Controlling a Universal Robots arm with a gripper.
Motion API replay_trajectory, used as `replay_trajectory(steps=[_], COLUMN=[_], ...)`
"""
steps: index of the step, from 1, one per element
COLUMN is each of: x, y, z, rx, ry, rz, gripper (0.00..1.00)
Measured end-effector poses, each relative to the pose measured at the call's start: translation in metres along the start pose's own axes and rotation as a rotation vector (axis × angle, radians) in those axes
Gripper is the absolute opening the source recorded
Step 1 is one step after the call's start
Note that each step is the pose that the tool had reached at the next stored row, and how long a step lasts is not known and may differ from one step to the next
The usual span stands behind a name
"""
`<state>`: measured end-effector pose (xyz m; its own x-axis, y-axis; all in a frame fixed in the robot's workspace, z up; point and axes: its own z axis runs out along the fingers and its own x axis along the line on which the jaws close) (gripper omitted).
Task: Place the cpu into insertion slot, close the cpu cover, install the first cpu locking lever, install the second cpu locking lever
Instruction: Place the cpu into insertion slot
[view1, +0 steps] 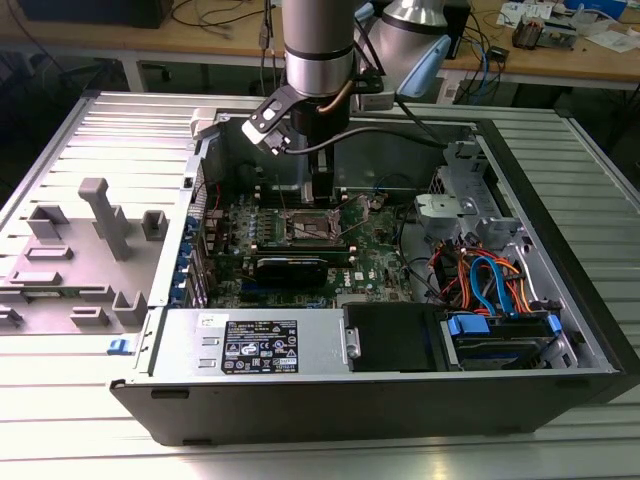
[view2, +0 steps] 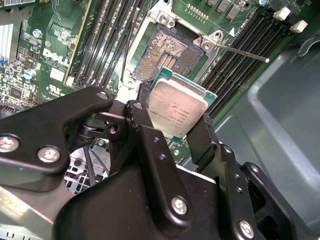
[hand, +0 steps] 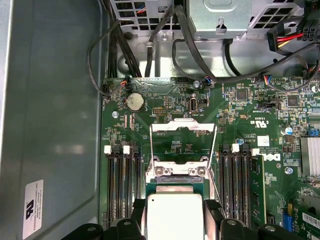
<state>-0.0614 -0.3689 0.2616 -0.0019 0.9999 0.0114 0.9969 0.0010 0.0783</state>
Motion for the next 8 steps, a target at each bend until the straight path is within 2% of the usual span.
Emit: replay_trajectory(steps=[4,8], x=[-0.0001,0.0001], y=[-0.0001,-0.0017], z=[0.0006,0.0071], rx=[-0.0001,0.0], ry=[0.0002,0.0], rz=[0.0,0.0], gripper=[0.54,0.54])
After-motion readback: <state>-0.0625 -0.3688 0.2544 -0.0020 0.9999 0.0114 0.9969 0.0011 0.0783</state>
